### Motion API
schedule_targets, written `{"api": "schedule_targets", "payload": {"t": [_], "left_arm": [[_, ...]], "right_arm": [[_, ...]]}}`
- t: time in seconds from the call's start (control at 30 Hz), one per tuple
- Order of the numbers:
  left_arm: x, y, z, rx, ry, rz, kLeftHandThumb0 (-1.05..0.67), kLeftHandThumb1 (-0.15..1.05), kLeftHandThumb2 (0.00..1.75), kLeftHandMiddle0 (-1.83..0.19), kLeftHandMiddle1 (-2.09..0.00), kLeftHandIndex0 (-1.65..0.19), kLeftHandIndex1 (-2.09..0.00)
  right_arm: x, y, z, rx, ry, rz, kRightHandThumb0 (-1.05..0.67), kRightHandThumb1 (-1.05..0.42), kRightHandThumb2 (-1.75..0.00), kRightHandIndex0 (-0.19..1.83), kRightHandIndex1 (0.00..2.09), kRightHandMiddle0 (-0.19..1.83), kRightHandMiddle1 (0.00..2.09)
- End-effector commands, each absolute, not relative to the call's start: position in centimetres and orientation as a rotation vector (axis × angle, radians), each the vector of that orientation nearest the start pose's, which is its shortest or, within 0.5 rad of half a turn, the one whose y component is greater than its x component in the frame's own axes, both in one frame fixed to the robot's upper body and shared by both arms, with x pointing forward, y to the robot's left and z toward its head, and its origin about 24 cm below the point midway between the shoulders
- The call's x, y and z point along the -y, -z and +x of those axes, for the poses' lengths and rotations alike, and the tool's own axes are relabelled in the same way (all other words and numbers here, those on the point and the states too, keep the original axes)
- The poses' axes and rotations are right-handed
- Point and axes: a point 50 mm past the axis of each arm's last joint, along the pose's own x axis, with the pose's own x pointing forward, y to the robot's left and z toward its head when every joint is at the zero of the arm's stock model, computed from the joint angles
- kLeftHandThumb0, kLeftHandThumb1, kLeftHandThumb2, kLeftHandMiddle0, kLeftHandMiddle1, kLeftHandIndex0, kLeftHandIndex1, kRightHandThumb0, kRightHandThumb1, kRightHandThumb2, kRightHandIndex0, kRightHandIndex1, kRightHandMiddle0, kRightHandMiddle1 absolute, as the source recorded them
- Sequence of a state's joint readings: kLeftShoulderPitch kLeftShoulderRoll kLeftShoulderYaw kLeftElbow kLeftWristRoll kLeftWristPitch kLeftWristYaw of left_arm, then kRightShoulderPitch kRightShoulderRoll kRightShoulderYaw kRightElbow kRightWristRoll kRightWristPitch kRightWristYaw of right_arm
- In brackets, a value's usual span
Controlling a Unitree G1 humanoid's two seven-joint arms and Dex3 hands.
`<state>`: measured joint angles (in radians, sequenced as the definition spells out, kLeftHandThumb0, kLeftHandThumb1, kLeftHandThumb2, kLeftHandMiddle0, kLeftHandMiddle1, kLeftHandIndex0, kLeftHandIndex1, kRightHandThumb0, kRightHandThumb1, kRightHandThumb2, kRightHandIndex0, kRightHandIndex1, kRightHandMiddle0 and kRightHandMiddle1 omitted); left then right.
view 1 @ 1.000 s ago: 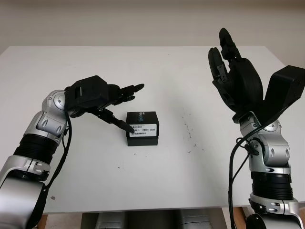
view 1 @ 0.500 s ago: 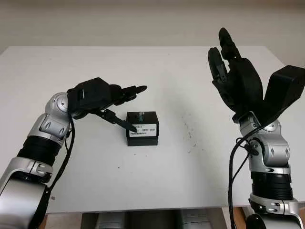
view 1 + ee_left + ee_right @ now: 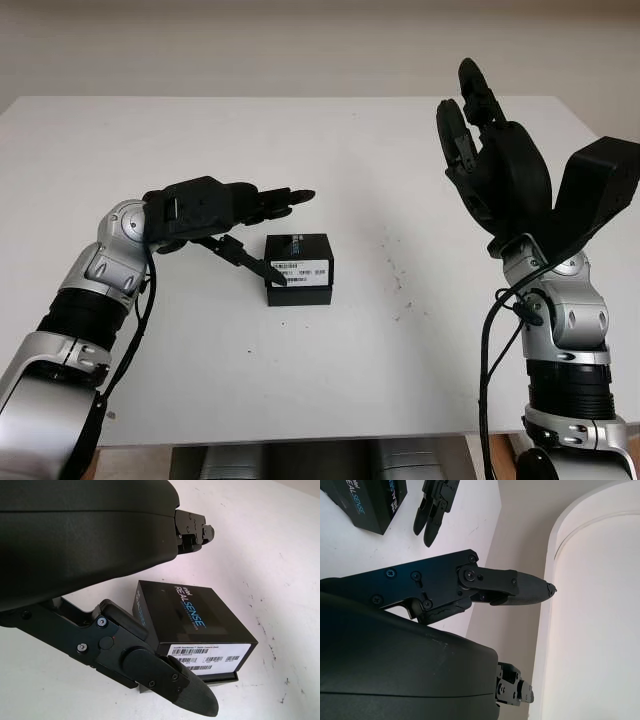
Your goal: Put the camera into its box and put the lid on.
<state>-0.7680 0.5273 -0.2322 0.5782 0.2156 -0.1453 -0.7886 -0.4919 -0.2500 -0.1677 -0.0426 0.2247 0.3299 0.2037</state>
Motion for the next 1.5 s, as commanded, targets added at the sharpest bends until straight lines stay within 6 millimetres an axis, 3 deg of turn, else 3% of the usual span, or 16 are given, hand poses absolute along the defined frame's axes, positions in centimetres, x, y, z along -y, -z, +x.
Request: {"api": "schedule_targets", "payload": {"t": [0.0, 0.97, 1.07, 1.13, 1.47], "left_arm": [[-17.2, -14.3, 36.4, -0.044, 0.833, 0.926, -0.77, 0.82, 0.06, 0.02, -0.11, 0.06, -0.08], [-16.2, -13.2, 35.9, -0.112, 0.806, 0.992, -0.80, 0.87, 0.05, -0.16, -0.20, -0.07, -0.15], [-16.0, -13.0, 35.9, -0.118, 0.793, 0.999, -0.78, 0.86, 0.05, 0.00, -0.66, -0.08, -0.25], [-15.9, -12.9, 35.8, -0.124, 0.785, 1.000, -0.77, 0.86, 0.05, 0.07, -0.84, -0.08, -0.30], [-15.8, -12.7, 35.7, -0.115, 0.753, 0.981, -0.69, 0.85, 0.05, 0.06, -0.96, -0.09, -0.44]], "right_arm": [[18.7, -18.0, 32.5, 0.255, -0.186, -0.012, -0.58, -1.05, -0.47, -0.16, 0.06, -0.12, 0.06], [18.8, -18.0, 32.4, 0.241, -0.173, 0.020, -0.58, -1.05, -0.44, -0.16, 0.05, -0.12, 0.06], [18.8, -18.0, 32.3, 0.242, -0.173, 0.018, -0.58, -1.05, -0.45, -0.17, 0.05, -0.12, 0.06], [18.9, -18.1, 32.3, 0.244, -0.174, 0.021, -0.57, -1.05, -0.45, -0.17, 0.05, -0.12, 0.05], [19.0, -18.1, 32.3, 0.248, -0.176, 0.010, -0.57, -1.05, -0.47, -0.17, 0.05, -0.12, 0.05]]}}
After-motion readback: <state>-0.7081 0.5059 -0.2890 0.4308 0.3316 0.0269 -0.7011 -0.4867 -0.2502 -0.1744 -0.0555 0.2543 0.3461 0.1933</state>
